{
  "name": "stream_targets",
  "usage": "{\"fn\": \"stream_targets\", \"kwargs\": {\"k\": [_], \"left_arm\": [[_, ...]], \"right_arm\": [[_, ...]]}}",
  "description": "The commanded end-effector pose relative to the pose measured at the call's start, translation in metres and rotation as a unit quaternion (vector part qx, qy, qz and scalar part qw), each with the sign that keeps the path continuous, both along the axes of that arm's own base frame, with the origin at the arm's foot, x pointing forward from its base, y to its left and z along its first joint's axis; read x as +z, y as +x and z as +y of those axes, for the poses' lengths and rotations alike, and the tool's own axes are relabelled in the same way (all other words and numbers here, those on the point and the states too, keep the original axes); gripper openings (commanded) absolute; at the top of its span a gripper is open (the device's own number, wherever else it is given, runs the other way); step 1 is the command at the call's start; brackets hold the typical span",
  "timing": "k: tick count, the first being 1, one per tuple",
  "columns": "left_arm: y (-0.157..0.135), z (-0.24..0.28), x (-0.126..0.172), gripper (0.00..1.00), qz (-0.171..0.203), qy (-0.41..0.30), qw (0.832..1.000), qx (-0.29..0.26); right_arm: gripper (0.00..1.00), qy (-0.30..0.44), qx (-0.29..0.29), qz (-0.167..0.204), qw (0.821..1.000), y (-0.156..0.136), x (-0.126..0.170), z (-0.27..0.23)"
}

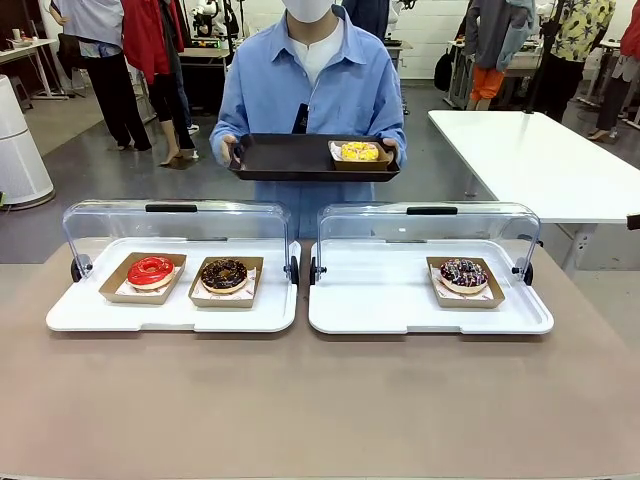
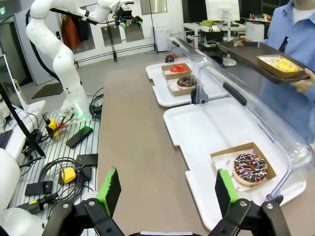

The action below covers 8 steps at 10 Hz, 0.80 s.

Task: Provide the desired donut to the person.
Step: Pick up and lift the Paper togo box containing the Donut pointed at by the person.

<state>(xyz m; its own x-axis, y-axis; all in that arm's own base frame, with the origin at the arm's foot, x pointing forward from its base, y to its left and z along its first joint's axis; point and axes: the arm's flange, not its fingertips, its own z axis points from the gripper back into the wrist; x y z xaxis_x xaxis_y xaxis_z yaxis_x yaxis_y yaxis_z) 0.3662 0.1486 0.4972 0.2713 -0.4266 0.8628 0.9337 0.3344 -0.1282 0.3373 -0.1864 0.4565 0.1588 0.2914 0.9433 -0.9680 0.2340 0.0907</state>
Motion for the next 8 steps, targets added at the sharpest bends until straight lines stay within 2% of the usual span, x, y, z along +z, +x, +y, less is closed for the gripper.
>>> {"fn": "stream_targets", "kwargs": {"k": [1, 8], "left_arm": [[0.0004, 0.0006, 0.0007, 1.0, -0.011, -0.01, 1.0, -0.001], [0.0004, 0.0006, 0.0007, 1.0, -0.011, -0.01, 1.0, -0.001]], "right_arm": [[1.0, 0.003, 0.006, -0.009, 1.0, -0.0021, -0.0008, -0.0016], [1.0, 0.003, 0.006, -0.009, 1.0, -0.0021, -0.0008, -0.0016]]}}
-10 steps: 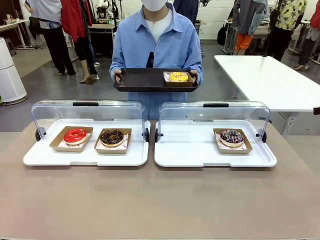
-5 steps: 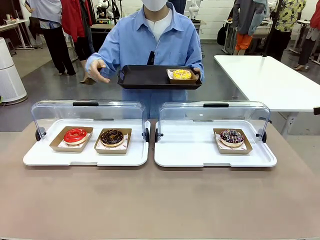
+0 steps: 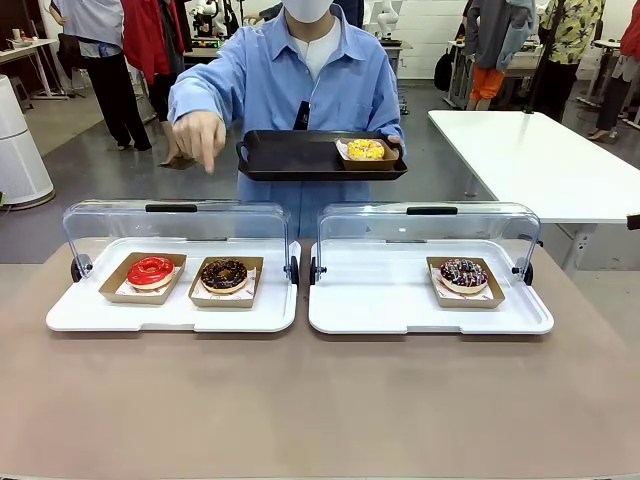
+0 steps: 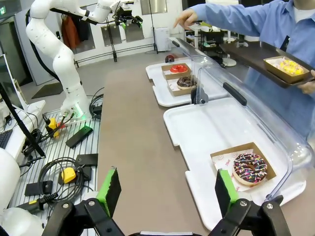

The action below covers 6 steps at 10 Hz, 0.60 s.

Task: Provide the desired donut to the person.
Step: Pick up and lift the Paper togo box containing the Donut pointed at by the person.

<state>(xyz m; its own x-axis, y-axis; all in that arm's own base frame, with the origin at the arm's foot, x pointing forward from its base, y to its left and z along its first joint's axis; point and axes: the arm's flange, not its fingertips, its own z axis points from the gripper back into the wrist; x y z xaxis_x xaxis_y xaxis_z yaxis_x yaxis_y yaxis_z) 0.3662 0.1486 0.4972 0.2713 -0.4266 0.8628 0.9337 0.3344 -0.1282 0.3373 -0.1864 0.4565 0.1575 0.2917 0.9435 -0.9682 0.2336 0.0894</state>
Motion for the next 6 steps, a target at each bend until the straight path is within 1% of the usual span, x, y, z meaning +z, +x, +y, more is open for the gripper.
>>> {"fn": "stream_targets", "kwargs": {"k": [1, 6], "left_arm": [[0.0004, 0.0006, 0.0007, 1.0, -0.011, -0.01, 1.0, -0.001], [0.0004, 0.0006, 0.0007, 1.0, -0.011, -0.01, 1.0, -0.001]], "right_arm": [[1.0, 0.003, 0.005, -0.008, 1.0, -0.0021, -0.0008, -0.0016], [1.0, 0.003, 0.005, -0.008, 1.0, -0.0021, -0.0008, -0.0016]]}}
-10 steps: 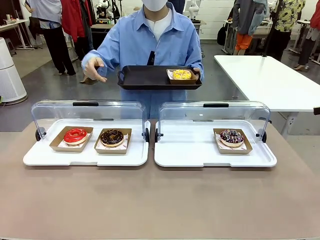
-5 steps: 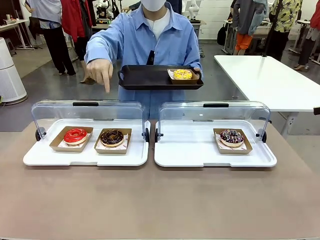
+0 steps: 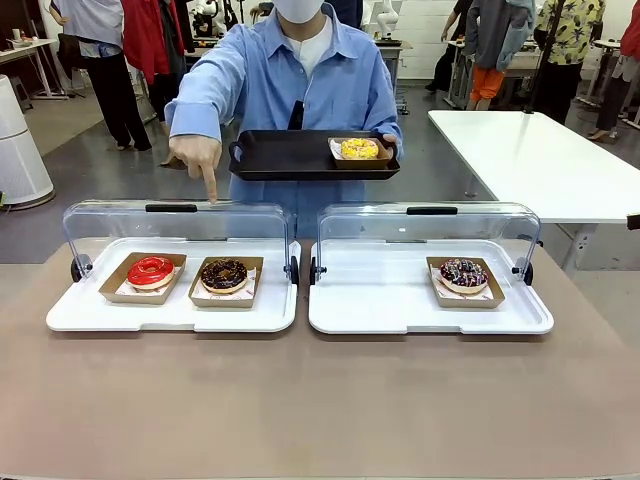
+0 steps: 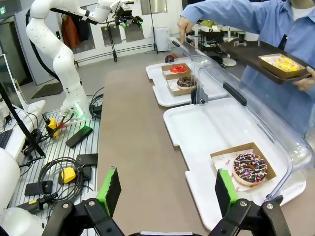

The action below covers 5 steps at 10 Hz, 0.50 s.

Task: Provide the desired donut to the person.
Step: Pick up and lift the Paper togo box containing the Donut pointed at by the person.

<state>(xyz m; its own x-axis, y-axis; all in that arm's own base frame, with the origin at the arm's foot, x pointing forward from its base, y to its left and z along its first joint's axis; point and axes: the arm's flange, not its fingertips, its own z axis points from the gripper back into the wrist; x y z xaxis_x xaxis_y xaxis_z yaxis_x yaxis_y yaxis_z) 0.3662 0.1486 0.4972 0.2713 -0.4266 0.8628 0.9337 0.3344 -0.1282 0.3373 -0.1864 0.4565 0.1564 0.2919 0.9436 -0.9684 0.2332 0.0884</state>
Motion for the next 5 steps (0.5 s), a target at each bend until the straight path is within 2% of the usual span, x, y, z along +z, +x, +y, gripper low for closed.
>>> {"fn": "stream_targets", "kwargs": {"k": [1, 3, 4, 5], "left_arm": [[0.0, 0.001, 0.001, 1.0, -0.011, -0.01, 1.0, -0.001], [0.0, 0.0, 0.0, 1.0, 0.0, 0.0, 1.0, 0.0], [0.002, -0.017, 0.015, 1.0, -0.035, 0.05, 0.998, 0.035], [0.004, -0.036, 0.029, 1.0, -0.056, 0.082, 0.995, 0.028]], "right_arm": [[1.0, 0.003, 0.005, -0.007, 1.0, -0.002, -0.001, -0.002], [1.0, 0.003, 0.005, -0.007, 1.0, -0.002, -0.001, -0.002], [1.0, 0.003, 0.005, -0.007, 1.0, -0.002, -0.001, -0.002], [1.0, 0.003, 0.005, -0.007, 1.0, -0.002, -0.001, -0.002]]}}
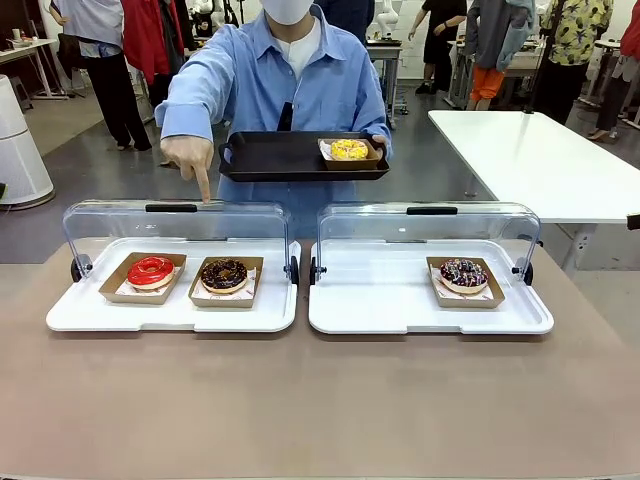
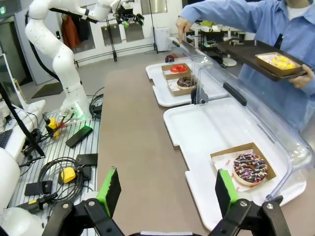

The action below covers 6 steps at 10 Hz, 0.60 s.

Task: Provide the desired donut to the person.
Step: Pick up and lift the Paper togo box containing the Donut pointed at by the person.

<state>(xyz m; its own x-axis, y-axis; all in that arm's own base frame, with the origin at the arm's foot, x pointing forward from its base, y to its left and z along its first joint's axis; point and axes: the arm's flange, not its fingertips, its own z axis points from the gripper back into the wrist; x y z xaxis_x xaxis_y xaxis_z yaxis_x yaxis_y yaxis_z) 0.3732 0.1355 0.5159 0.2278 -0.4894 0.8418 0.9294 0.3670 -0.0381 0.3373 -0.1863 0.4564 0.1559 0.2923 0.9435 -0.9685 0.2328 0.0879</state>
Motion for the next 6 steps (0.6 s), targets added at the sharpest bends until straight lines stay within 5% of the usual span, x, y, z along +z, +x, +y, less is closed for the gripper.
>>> {"fn": "stream_targets", "kwargs": {"k": [1, 6], "left_arm": [[0.009, -0.058, 0.027, 1.0, -0.021, 0.093, 0.995, -0.007], [0.059, -0.211, 0.005, 1.0, 0.083, 0.328, 0.937, -0.085]], "right_arm": [[1.0, 0.003, 0.005, -0.007, 1.0, -0.002, -0.001, -0.002], [1.0, 0.003, 0.005, -0.007, 1.0, -0.002, -0.001, -0.002]]}}
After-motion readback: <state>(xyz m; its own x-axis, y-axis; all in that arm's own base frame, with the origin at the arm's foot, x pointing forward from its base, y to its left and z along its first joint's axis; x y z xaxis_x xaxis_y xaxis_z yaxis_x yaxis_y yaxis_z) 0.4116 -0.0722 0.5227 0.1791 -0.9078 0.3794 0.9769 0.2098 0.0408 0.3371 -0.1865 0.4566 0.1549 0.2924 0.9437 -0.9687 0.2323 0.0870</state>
